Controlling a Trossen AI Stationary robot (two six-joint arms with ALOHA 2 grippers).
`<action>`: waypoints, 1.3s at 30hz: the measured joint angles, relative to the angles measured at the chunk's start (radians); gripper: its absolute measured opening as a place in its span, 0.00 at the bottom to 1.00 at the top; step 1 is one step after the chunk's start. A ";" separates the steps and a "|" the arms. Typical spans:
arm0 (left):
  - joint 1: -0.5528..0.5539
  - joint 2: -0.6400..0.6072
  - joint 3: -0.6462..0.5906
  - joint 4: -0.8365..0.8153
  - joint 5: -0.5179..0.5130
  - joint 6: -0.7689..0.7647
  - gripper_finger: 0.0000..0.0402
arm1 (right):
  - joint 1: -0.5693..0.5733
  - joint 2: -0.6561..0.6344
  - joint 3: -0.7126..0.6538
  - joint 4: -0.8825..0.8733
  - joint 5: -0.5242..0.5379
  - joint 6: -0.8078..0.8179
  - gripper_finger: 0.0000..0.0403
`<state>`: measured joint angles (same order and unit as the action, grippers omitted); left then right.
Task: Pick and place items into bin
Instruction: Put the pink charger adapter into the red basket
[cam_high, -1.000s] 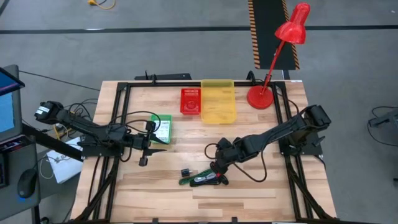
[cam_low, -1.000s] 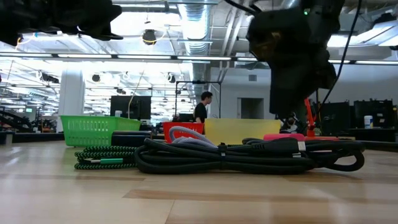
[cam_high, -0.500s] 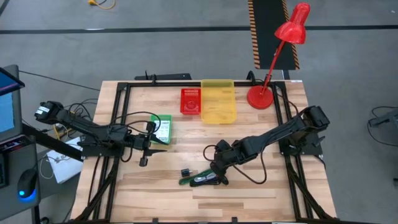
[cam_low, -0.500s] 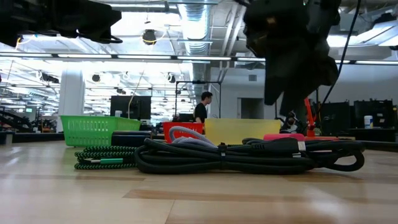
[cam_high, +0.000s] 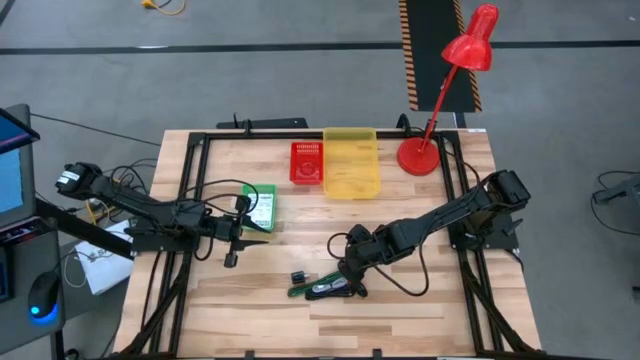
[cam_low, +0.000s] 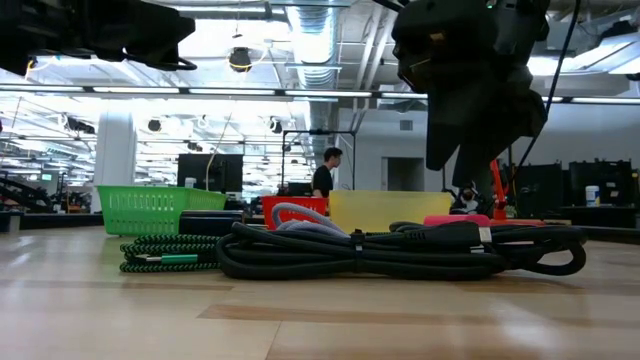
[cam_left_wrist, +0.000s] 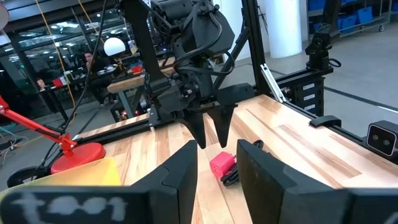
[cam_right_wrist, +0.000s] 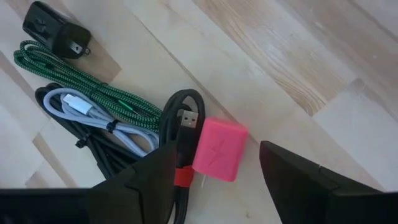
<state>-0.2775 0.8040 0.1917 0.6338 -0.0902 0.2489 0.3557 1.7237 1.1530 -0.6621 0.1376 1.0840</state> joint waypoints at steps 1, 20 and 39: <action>0.000 0.000 0.000 0.000 0.000 0.000 0.26 | 0.000 0.000 0.000 0.000 0.001 0.000 0.55; 0.000 -0.001 0.001 -0.011 0.004 -0.008 0.26 | 0.010 0.116 0.013 0.077 -0.032 -0.017 0.55; -0.001 -0.004 0.000 -0.015 0.004 -0.008 0.26 | 0.009 0.142 0.011 0.035 -0.066 -0.045 0.55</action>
<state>-0.2783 0.8001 0.1921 0.6189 -0.0859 0.2405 0.3649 1.8660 1.1645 -0.6269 0.0715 1.0389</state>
